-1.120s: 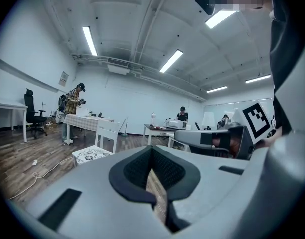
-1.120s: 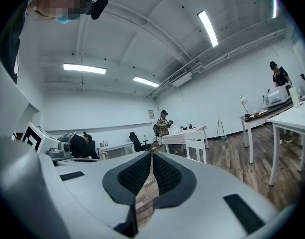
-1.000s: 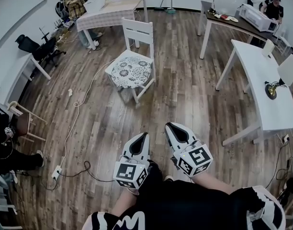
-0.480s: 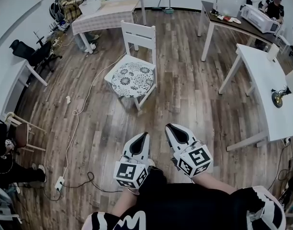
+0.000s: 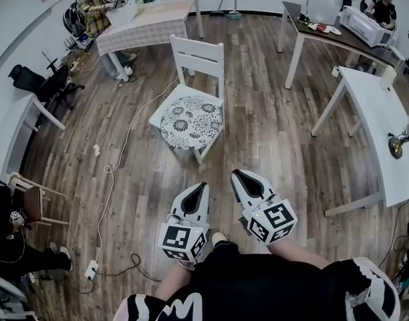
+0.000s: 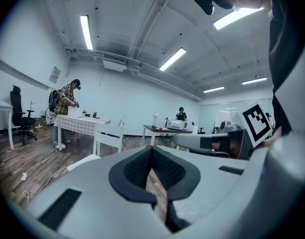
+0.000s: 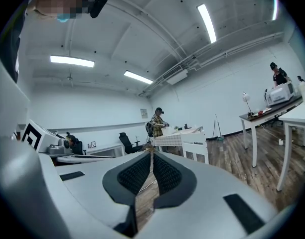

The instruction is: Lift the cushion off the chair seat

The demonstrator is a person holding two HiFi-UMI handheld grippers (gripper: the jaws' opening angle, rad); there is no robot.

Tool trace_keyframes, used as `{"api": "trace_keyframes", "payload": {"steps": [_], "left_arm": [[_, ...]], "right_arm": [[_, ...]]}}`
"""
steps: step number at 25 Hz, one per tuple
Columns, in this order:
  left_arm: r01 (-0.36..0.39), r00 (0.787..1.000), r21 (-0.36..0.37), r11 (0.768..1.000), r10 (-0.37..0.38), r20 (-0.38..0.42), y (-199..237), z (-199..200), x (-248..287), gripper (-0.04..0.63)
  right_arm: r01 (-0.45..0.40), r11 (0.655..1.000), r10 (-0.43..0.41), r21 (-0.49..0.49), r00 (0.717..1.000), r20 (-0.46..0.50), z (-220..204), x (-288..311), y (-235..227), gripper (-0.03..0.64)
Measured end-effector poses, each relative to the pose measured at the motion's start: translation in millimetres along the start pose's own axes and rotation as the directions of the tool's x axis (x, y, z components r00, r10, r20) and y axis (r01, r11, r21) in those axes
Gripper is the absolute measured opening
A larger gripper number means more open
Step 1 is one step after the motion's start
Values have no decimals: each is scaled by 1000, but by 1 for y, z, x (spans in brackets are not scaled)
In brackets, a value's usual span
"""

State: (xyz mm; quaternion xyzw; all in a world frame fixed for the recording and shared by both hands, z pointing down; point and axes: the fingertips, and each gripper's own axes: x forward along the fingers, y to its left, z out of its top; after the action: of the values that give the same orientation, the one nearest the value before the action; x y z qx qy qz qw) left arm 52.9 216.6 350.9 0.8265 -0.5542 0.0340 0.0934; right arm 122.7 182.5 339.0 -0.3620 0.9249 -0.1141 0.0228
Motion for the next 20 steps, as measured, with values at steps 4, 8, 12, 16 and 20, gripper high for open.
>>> {"api": "trace_keyframes", "payload": {"steps": [4,8,12,16,20], "left_arm": [[9,1000,7,1000,-9,-4,24,5,10,2],[15,1000,6,1000,-15,-7,44,4,15,2],[19,1000,-1,1000,-19,1,59,4,20,2],[20,1000,-5,1000,-20,1,69,3,22,2],[29,999,-20,999,-30,-14,74,-1,27,2]], "right_arm": [[1,1000,-1,9,1000,-4,0,28,1,31],[6,1000,-6,8,1000,-2,-3,47,4,31],[22,1000,-22,8,1000,2,-5,60,1,31],[37,999,-37,12,999,-6,-8,67,0,31],[40,999,-40,-3,999,-7,-6,73,2,31]]}}
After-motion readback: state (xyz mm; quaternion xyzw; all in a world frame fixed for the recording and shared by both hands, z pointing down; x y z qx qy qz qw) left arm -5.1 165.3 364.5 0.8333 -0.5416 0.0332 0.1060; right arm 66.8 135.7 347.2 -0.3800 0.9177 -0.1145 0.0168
